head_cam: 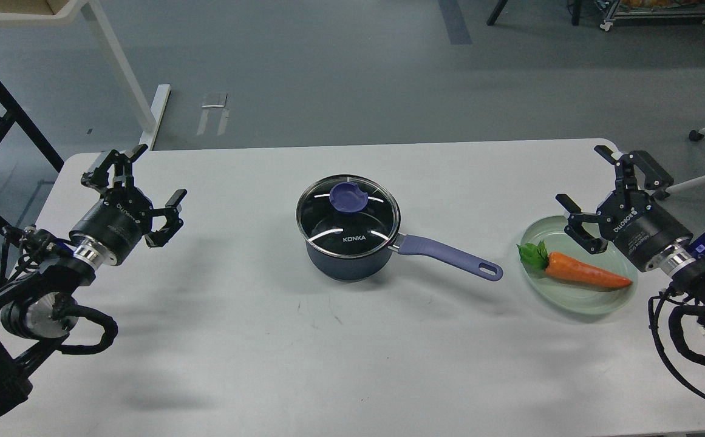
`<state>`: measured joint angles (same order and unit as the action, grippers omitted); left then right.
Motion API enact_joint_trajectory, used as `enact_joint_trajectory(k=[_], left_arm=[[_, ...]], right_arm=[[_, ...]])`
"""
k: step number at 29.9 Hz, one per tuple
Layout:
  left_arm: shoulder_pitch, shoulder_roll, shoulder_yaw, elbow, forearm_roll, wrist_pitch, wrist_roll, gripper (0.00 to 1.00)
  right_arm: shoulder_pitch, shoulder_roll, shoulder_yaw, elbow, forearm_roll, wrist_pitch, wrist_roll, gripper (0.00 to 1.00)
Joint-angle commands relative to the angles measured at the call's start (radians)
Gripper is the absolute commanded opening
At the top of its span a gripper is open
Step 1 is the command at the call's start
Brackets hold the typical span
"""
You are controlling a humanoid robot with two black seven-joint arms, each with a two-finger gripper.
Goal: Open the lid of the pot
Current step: 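Raise the right gripper up and away from the plate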
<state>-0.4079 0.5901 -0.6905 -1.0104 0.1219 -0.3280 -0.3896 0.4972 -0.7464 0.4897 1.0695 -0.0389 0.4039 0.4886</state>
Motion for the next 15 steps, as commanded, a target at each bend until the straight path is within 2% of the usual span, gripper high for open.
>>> enact_joint_trajectory(k=[1,6,12,13,15], left_arm=[[0.009,0.0,-0.015,-0.004,-0.001,0.006,-0.003,0.99],[0.011,0.01,-0.017,-0.002,-0.005,0.021,0.005,0.99],[0.009,0.034,-0.014,0.001,-0.005,0.012,-0.006,0.99],[0.009,0.037,-0.015,0.001,-0.005,0.012,-0.011,0.99],[0.006,0.045,-0.017,0.001,-0.005,0.011,-0.06,0.99]], right_arm=[[-0.008,-0.004,0.003,0.001,0.001,-0.003,0.0,1.0],[0.003,-0.016,0.006,0.016,-0.016,-0.052,0.0,1.0],[0.116,-0.161,-0.008,0.108,-0.208,-0.138,0.0,1.0],[0.129,-0.183,-0.008,0.124,-0.245,-0.146,0.0,1.0],[0.17,-0.232,-0.01,0.161,-0.333,-0.157,0.0,1.0]])
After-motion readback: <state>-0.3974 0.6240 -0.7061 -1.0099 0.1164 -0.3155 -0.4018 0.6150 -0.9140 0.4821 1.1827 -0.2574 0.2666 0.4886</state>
